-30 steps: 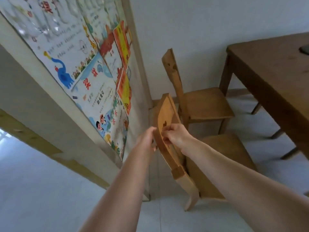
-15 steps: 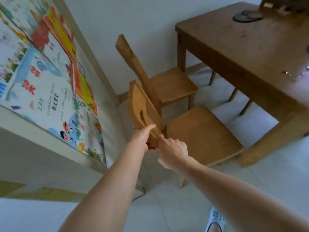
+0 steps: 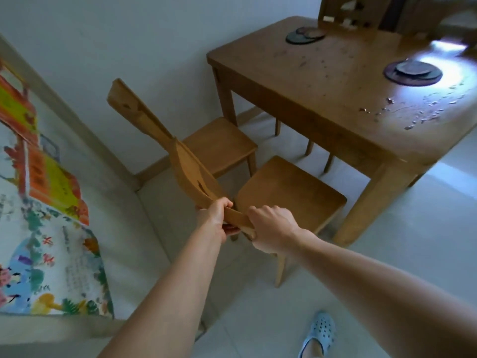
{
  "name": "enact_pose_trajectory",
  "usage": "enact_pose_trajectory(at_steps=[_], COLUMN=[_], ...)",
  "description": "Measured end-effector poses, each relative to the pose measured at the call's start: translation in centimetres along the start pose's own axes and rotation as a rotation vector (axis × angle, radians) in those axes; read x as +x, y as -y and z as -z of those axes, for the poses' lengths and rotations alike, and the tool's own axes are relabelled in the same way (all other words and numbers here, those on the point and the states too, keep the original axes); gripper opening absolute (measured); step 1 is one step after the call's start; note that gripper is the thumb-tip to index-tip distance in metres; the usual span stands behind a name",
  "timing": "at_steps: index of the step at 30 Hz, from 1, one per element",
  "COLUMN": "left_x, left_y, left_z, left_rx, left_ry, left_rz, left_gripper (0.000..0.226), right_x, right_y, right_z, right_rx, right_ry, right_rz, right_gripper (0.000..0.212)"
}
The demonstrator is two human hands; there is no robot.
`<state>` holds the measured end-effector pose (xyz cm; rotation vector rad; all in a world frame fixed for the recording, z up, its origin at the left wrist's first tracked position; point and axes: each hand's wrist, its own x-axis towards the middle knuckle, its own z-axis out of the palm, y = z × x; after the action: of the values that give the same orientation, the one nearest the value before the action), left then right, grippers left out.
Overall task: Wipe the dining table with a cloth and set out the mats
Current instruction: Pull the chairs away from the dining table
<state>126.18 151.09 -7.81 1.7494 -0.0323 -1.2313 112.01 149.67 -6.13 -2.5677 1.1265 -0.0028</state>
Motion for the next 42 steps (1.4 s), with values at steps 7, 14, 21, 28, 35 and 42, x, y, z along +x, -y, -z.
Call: enact_pose_trajectory(at_steps=[7,14,21,28,35,42], left_x=[1.4,3.0,4.6,5.0,5.7,5.6], left_y=[-1.8,-3.9,-5.6,-6.9,-7.8,-8.0], left_z=[-9.3,-16.8,-22.7,-28.0,-31.7,-33.5], left_rx=[-0.022,0.016,0.097,0.093,0.114,0.086], left_ry=[0.040,0.060,0.085,0.094,0.100,0.111], left_rz=[-0.005,-0.015,-0.002,-0.001,0.017,0.005], left_gripper=[0.049,0.045,0.048,0.057,0.042,0.061], right_x=[1.9,4.2,6.3,7.8,8.6,9.1], right_y=[-8.4,-15.4,-21.7,-26.8,-30.5,-32.4], right_z=[3.3,5.9,7.6,9.2,10.3,11.2], right_rx=[-0.058,-0.079,-0.105,-0.112,-0.099,-0.100], right_ry=[-0.010,-0.009,-0.012,-0.011,-0.011,0.033], right_rz=[-0.061,-0.107,-0.146,-0.180,-0.181,-0.183], right_gripper=[0.018,0.019,0.012,0.007,0.010,0.015])
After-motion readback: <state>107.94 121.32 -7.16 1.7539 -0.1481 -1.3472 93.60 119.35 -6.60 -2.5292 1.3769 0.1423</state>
